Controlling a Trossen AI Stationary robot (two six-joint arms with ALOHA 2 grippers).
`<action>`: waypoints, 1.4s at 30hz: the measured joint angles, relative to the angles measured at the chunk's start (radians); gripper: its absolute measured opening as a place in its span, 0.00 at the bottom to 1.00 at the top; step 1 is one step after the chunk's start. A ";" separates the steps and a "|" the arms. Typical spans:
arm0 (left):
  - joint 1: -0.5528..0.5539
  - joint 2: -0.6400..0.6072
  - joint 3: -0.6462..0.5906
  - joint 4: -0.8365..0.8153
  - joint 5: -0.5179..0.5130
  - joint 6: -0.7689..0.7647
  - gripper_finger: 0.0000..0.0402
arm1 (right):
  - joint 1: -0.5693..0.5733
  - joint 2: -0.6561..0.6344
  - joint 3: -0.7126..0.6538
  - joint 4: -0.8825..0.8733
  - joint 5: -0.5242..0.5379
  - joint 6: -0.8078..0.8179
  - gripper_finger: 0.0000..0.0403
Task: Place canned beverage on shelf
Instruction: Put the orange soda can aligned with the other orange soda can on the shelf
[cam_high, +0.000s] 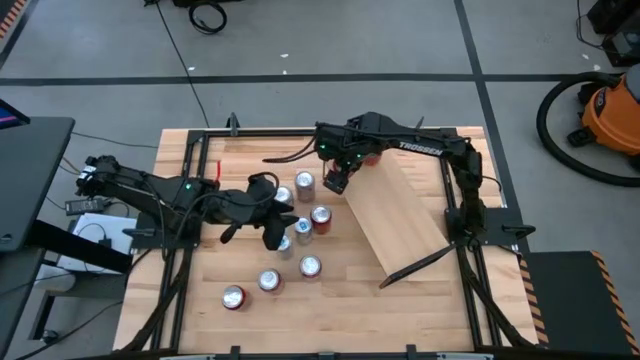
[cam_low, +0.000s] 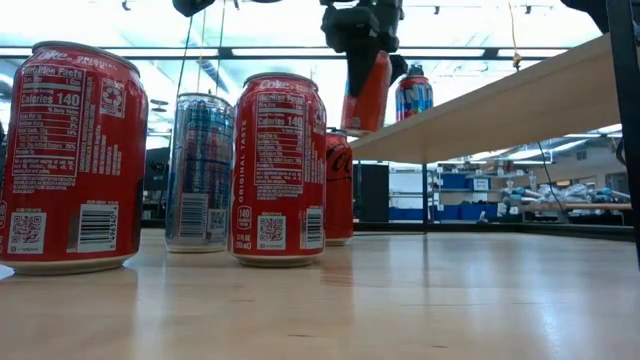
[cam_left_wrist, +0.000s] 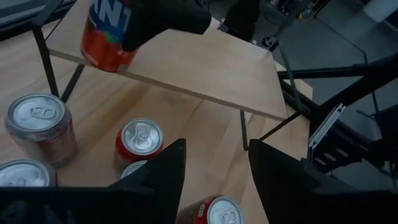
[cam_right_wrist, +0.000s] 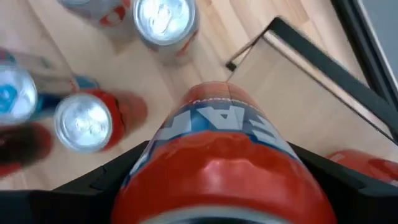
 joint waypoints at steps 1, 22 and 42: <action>0.000 0.000 0.000 0.000 0.000 0.000 0.46 | 0.000 0.002 0.001 -0.001 0.011 0.009 0.81; -0.007 0.000 0.000 -0.030 0.007 0.001 0.46 | -0.020 -0.002 0.036 -0.035 0.035 0.056 0.81; -0.007 0.000 0.000 -0.042 0.007 0.019 0.46 | -0.058 0.005 0.036 -0.064 0.029 0.036 0.89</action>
